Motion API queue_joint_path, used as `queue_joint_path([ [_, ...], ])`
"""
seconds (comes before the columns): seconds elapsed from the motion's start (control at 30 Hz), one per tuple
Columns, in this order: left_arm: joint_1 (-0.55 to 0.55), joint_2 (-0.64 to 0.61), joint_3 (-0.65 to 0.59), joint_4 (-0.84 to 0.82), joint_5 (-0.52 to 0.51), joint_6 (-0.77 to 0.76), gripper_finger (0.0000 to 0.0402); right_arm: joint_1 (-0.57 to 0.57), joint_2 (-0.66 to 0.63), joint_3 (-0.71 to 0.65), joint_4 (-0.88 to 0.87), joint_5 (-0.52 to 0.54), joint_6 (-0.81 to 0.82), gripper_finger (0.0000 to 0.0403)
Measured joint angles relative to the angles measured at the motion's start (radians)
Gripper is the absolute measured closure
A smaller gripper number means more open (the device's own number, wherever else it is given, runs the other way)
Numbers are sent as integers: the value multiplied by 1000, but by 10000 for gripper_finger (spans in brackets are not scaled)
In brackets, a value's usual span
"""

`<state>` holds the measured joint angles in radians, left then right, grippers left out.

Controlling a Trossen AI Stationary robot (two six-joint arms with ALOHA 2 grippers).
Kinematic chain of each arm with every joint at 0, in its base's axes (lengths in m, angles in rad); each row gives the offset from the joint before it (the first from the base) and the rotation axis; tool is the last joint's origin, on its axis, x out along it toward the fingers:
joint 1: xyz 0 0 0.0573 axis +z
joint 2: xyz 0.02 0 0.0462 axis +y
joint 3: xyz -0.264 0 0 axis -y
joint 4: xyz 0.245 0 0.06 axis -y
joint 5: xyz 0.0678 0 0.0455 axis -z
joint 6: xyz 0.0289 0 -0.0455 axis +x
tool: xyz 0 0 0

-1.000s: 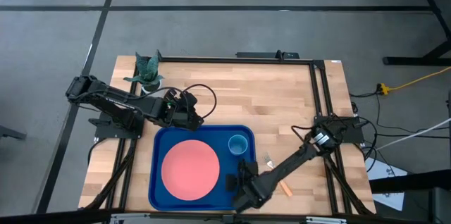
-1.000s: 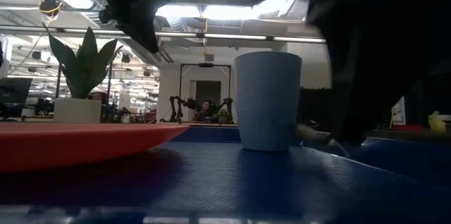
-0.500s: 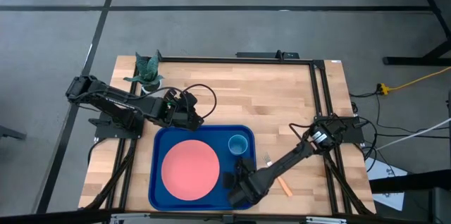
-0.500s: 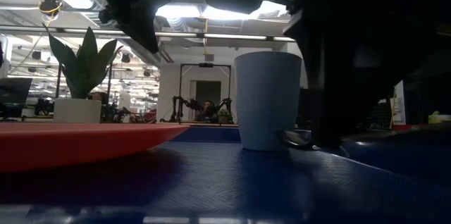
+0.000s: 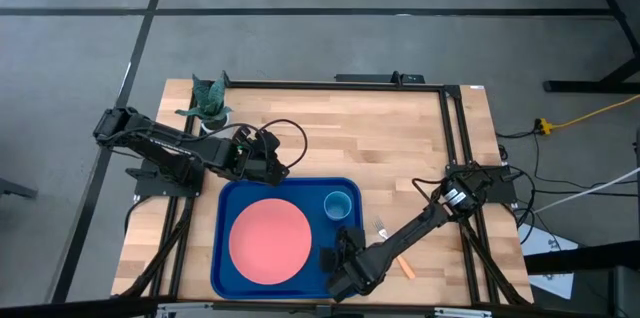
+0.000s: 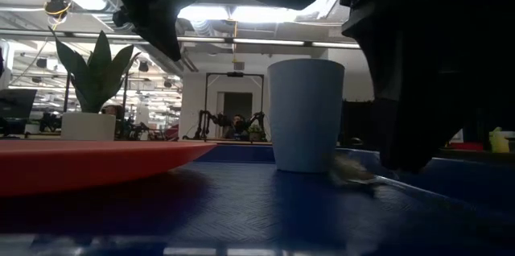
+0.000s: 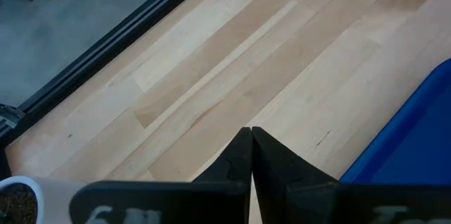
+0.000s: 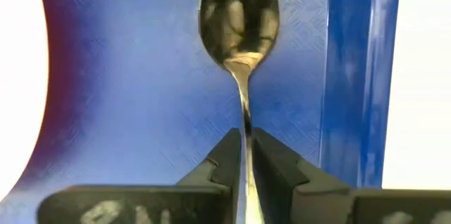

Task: Pick and place plate/cup/fork/spoon on tray
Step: Put the black spoon on the blue serving tray to the bottom of the blue cup, then put the orange fork on the blue serving tray to the left of the black spoon

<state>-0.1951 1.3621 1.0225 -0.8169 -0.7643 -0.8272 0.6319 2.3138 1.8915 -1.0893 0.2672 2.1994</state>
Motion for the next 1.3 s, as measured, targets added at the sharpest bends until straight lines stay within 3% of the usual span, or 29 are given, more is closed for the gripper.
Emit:
queue_joint_path([
  [0.23,0,0,0,0,0,0,401,4,0,0,-19,0,-5,361],
  [0.63,0,0,0,0,0,0,401,115,-4,166,-493,13,48,360],
  [1.0,0,0,0,6,0,0,401,225,-19,51,-409,26,125,360],
  [1.3,0,0,0,6,0,0,401,243,-57,31,-478,76,73,360],
])
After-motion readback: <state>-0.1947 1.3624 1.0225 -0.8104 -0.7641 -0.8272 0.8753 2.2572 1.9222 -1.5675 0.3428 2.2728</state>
